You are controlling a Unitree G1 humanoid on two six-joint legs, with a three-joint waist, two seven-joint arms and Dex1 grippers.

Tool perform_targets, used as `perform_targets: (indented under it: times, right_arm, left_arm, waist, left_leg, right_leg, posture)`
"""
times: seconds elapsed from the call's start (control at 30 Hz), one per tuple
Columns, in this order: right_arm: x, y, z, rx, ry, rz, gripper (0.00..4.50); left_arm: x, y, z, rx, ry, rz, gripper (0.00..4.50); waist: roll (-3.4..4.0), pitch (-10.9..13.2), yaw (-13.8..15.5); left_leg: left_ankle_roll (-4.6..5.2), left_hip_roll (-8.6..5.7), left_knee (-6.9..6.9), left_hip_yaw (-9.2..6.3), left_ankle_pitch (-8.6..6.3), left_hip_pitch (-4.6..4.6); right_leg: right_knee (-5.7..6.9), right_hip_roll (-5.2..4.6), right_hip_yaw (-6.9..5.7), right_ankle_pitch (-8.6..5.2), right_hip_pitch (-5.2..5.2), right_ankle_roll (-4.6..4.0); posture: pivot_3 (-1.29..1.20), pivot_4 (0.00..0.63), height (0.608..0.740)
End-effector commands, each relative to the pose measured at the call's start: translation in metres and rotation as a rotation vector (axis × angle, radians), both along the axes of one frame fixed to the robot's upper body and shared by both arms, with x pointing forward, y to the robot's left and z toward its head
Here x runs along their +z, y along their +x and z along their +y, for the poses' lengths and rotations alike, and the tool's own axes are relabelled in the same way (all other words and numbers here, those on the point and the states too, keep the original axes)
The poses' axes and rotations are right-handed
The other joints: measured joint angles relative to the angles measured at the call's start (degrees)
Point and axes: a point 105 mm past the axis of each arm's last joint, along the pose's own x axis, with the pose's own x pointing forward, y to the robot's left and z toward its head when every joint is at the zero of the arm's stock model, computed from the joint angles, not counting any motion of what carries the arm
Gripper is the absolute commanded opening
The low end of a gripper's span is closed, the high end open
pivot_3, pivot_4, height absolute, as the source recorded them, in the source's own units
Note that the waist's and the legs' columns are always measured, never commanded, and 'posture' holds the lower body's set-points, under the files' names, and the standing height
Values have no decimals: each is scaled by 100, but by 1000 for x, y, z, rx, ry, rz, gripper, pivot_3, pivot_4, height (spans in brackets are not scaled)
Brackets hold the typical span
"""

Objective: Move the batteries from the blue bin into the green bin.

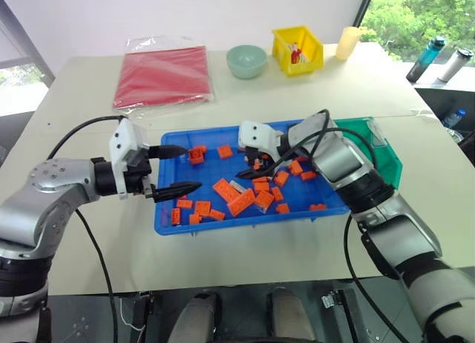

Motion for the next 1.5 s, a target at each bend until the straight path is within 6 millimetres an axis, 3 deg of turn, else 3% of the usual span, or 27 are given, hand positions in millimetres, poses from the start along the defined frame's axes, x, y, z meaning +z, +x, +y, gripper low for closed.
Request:
perform_targets:
  times: [0.03, 0.5, 0.83, 0.93, 1.1, 1.17, 1.23, 1.4, 1.47, 1.5]
  right_arm:
    - [7, -4, 3, 17, 19, -22, 3414]
    - [-28, -4, -1, 14, -55, 21, 3414]
    - [-42, 2, -7, 47, -136, -4, 3414]
    - [-40, 1, -5, 60, -127, -1, 2641]
    - [-37, -6, -2, 73, -94, 31, 115]
    - [-36, -10, -2, 74, -86, 35, 35]
    - [-25, -14, -3, 51, -30, 51, 35]
    - [30, -25, -25, -89, 202, 84, 35]
    - [54, -28, -43, -162, 286, 71, 35]
    - [70, -25, -67, -263, 341, 54, 35]
  left_arm:
    - [9, 0, -3, -21, 5, -43, 4500]
    - [12, 1, -4, -24, 8, -51, 4500]
    - [13, 1, -4, -16, 2, -57, 4500]
    - [13, 1, -5, -13, 0, -58, 4500]
    - [13, 1, -5, -13, -2, -59, 4500]
    - [11, 1, -5, -17, -3, -54, 4500]
    - [9, 0, -7, -29, -4, -41, 4500]
    - [1, -8, -12, -76, 2, -2, 4500]
    - [-2, -10, -14, -95, 2, 8, 4500]
    - [-5, -12, -17, -113, 4, 15, 4500]
  waist:
    - [0, 0, 4]
    - [0, 0, -3]
    - [-1, -1, -3]
    - [-2, -1, -2]
    - [-2, -1, -4]
    - [-2, -1, -1]
    - [-2, -1, 1]
    - [-1, -1, 20]
    - [-1, -1, 43]
    - [-1, -1, 51]
  left_leg:
    - [0, 0, 0, 0, 0, 0]
    - [0, -1, 0, 0, 0, 0]
    - [0, 0, 0, 0, 0, 1]
    - [0, 0, 1, 0, 0, 1]
    - [0, 0, 1, 0, 0, 1]
    - [0, 0, 1, -1, 0, 1]
    - [0, 0, 1, -1, 0, 1]
    - [0, -2, 1, -1, 0, -2]
    - [0, -2, 2, -4, 0, -2]
    - [0, -2, 1, -3, 0, -2]
  right_leg:
    - [0, 0, 0, 0, 0, 0]
    - [2, 0, 0, 0, 0, 0]
    - [0, 0, 0, 0, 0, 0]
    - [0, 0, 0, 0, 1, 0]
    - [0, 1, 0, 0, 0, 0]
    - [0, 1, 0, 0, 0, 0]
    - [0, 0, 0, 0, 0, 0]
    - [1, -1, 0, 0, 1, 0]
    - [0, -1, 0, 0, 1, 0]
    - [-1, -1, 0, 0, 1, 0]
  posture:
    - [0, 150, 717]
    - [0, 150, 717]
    - [0, 150, 717]
    - [0, 150, 717]
    - [0, 150, 717]
    - [0, 150, 717]
    - [0, 150, 717]
    - [0, 150, 717]
    - [0, 150, 717]
    - [0, 150, 717]
